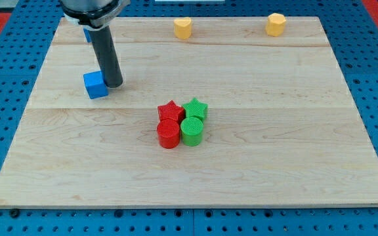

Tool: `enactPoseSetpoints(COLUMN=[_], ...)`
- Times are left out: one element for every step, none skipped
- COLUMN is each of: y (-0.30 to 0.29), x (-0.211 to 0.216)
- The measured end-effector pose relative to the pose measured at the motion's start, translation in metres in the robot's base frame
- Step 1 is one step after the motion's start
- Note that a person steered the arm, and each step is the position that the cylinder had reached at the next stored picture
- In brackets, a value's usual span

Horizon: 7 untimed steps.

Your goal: Touch the red circle to the left side

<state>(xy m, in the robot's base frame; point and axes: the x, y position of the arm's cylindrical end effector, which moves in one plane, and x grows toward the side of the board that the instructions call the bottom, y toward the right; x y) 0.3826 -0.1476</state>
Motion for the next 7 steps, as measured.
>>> enactPoseSetpoints(y=[-0.005,-0.023,-0.038,-0.036,-0.005,0.021,0.043], x=[0.006,0.026,0.037,0.037,0.037,0.039,0.058])
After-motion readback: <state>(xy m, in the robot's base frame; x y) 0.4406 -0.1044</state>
